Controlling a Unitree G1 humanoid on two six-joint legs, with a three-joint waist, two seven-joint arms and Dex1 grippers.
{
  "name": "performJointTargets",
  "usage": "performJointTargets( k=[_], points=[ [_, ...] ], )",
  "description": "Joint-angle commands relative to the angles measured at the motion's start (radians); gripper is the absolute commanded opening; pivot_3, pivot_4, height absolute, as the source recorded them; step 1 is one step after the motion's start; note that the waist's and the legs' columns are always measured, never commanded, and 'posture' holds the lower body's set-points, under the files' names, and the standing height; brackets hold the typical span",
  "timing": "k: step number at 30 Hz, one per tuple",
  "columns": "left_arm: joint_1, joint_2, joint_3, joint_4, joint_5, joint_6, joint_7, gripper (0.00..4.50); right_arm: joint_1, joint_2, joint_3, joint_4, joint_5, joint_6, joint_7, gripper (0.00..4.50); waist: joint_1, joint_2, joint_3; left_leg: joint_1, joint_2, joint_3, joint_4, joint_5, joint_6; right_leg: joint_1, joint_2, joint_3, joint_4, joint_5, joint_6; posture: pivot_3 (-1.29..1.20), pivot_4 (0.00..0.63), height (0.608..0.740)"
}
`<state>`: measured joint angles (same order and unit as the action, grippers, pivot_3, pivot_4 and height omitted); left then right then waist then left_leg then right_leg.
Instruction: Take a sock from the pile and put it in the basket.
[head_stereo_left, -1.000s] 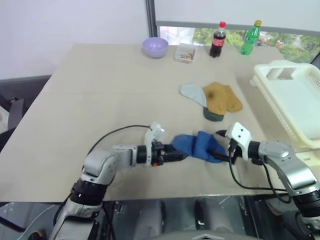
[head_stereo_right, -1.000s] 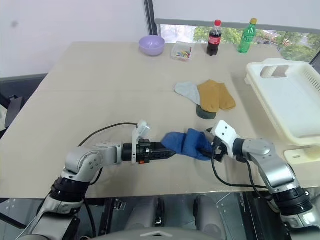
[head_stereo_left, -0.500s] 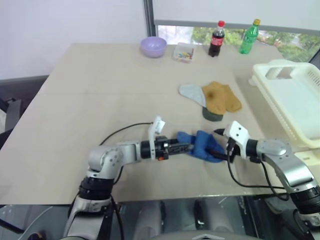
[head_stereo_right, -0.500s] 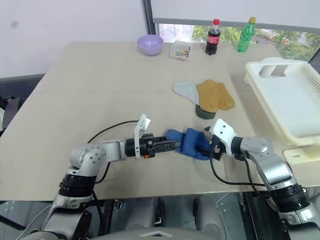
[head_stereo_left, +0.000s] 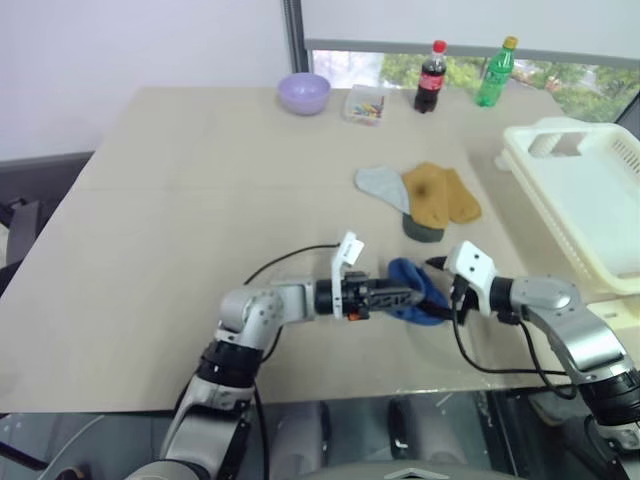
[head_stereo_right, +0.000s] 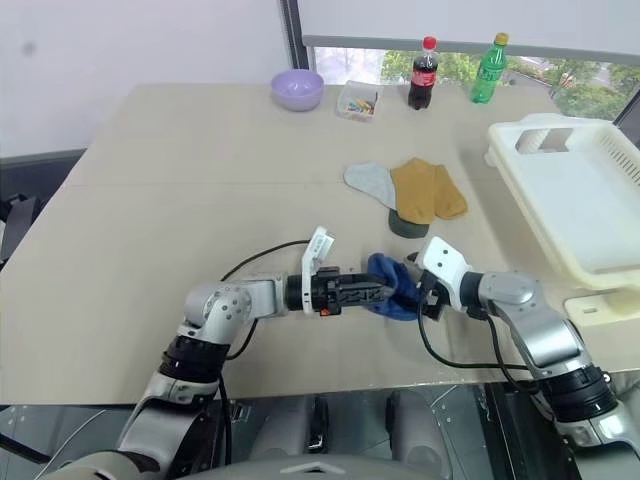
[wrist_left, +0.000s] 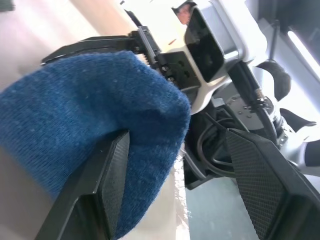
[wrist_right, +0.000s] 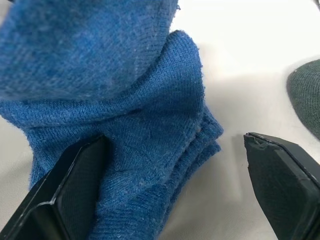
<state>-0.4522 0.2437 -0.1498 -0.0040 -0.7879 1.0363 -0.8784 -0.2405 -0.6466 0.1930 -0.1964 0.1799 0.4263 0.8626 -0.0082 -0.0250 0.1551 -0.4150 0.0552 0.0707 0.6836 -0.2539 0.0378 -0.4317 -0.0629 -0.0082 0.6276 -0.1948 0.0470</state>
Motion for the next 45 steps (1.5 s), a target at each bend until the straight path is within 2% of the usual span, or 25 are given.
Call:
performJointTargets(
  k=[1, 10, 19, 26, 31, 37, 45],
  points=[
    [-0.035, -0.007, 0.002, 0.023, -0.006, -0.02, -0.046, 3.29, 0.02, -0.01, 0.004, -0.012, -0.023, 0.02, -0.015, 4.46, 0.001, 0.0, 0.0, 0.0, 0.0, 0.0, 0.0, 0.0, 0.0, 0.0, 0.0, 0.0, 0.0, 0.0, 0.0, 0.0, 0.15, 0.729],
    [-0.057, -0.014, -0.055, 0.098, 0.067, -0.074, -0.096, 3.29, 0.061, -0.05, -0.08, -0.133, 0.047, 0.089, -0.002, 4.46, 0.006, 0.0, 0.001, -0.001, 0.0, 0.0, 0.0, 0.0, 0.0, -0.001, 0.0, 0.0, -0.001, 0.0, 0.0, 0.0, 0.15, 0.729],
    [-0.048, -0.013, -0.076, 0.126, 0.084, -0.081, -0.17, 3.29, 0.117, -0.084, -0.241, -0.22, 0.193, 0.221, -0.01, 4.46, 0.02, 0.0, 0.001, -0.002, -0.001, 0.0, 0.0, 0.0, 0.0, -0.001, 0.0, 0.0, -0.001, 0.0, 0.0, 0.0, 0.15, 0.729],
    [-0.047, -0.02, -0.073, 0.139, 0.096, -0.088, -0.187, 3.29, 0.041, -0.011, -0.33, -0.269, 0.373, 0.351, -0.067, 4.46, 0.02, 0.001, 0.002, -0.002, 0.0, -0.001, -0.001, 0.0, 0.0, -0.001, 0.0, 0.0, -0.001, 0.0, 0.0, 0.0, 0.15, 0.729],
    [-0.046, -0.025, -0.069, 0.137, 0.098, -0.089, -0.187, 3.29, -0.016, 0.027, -0.309, -0.297, 0.457, 0.413, -0.1, 4.46, 0.02, 0.001, 0.002, -0.003, 0.0, -0.002, -0.001, 0.0, 0.0, -0.001, 0.0, 0.0, -0.001, 0.0, 0.0, 0.0, 0.15, 0.729],
    [-0.043, -0.023, -0.07, 0.129, 0.099, -0.09, -0.19, 3.29, -0.031, 0.046, -0.226, -0.225, 0.401, 0.427, -0.158, 4.46, 0.021, 0.001, 0.002, -0.003, -0.001, -0.003, -0.001, 0.0, 0.0, -0.002, -0.001, 0.0, -0.002, 0.0, 0.0, 0.0, 0.15, 0.729],
    [-0.023, -0.009, -0.076, 0.103, 0.098, -0.09, -0.197, 3.29, 0.02, -0.006, -0.231, -0.148, 0.393, 0.529, -0.194, 4.46, 0.021, 0.001, 0.002, -0.004, -0.001, -0.001, -0.001, 0.0, 0.0, -0.002, -0.001, 0.0, -0.002, 0.001, -0.003, 0.0, 0.15, 0.729]
  ],
)
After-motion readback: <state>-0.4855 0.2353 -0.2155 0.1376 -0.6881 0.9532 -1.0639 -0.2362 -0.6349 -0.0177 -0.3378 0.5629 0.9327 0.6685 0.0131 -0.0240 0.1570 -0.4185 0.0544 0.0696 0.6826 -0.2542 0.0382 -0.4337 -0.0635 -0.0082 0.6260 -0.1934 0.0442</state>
